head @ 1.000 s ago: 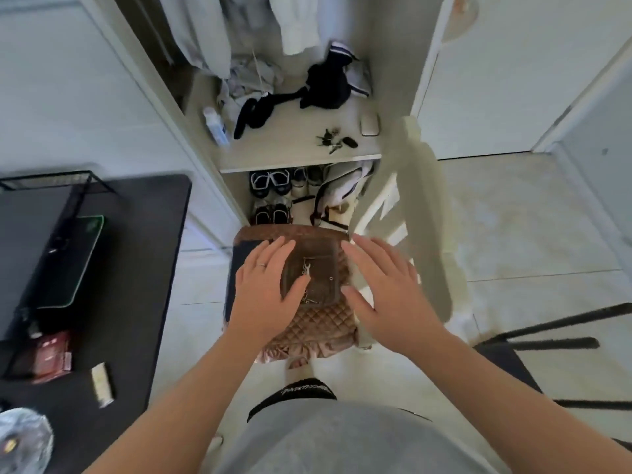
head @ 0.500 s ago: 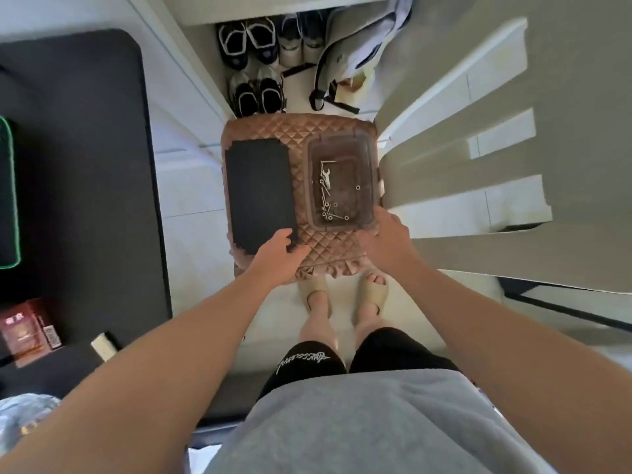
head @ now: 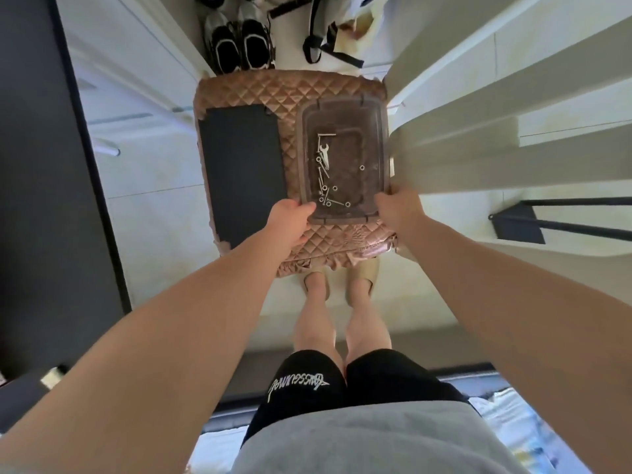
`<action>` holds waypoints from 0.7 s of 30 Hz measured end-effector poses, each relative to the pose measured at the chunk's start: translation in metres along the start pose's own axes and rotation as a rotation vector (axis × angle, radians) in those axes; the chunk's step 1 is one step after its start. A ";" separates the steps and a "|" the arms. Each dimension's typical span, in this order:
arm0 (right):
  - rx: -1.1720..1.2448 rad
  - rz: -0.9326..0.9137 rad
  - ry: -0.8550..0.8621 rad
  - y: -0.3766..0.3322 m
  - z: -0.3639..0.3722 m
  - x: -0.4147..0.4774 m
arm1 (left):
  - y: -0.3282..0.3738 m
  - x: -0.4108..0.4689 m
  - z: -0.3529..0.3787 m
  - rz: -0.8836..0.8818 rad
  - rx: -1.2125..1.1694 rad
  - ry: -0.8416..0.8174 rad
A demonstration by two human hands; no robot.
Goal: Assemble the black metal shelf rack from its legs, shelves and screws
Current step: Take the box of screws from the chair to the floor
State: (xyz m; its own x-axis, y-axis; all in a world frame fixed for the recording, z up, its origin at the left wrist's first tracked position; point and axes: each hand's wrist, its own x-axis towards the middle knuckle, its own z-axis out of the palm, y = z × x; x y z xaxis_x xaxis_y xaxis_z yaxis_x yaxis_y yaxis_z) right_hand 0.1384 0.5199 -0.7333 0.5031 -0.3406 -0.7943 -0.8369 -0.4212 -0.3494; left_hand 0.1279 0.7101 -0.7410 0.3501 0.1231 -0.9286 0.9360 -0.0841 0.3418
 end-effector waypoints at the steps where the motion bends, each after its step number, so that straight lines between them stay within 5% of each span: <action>1: -0.013 -0.010 0.003 -0.001 -0.002 -0.001 | 0.002 -0.003 0.000 0.009 -0.005 0.002; 9: 0.124 -0.045 -0.045 -0.009 -0.021 -0.036 | 0.017 -0.043 -0.017 0.066 -0.068 0.045; 21: 0.263 -0.424 0.028 -0.066 -0.089 -0.169 | 0.059 -0.159 -0.068 0.520 -0.026 0.130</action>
State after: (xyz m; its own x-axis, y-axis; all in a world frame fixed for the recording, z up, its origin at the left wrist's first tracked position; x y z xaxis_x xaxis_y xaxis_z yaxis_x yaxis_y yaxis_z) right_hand 0.1281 0.5306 -0.5321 0.8134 -0.2095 -0.5427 -0.5817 -0.3030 -0.7549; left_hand 0.1303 0.7533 -0.5637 0.7678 0.1935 -0.6108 0.6379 -0.1427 0.7567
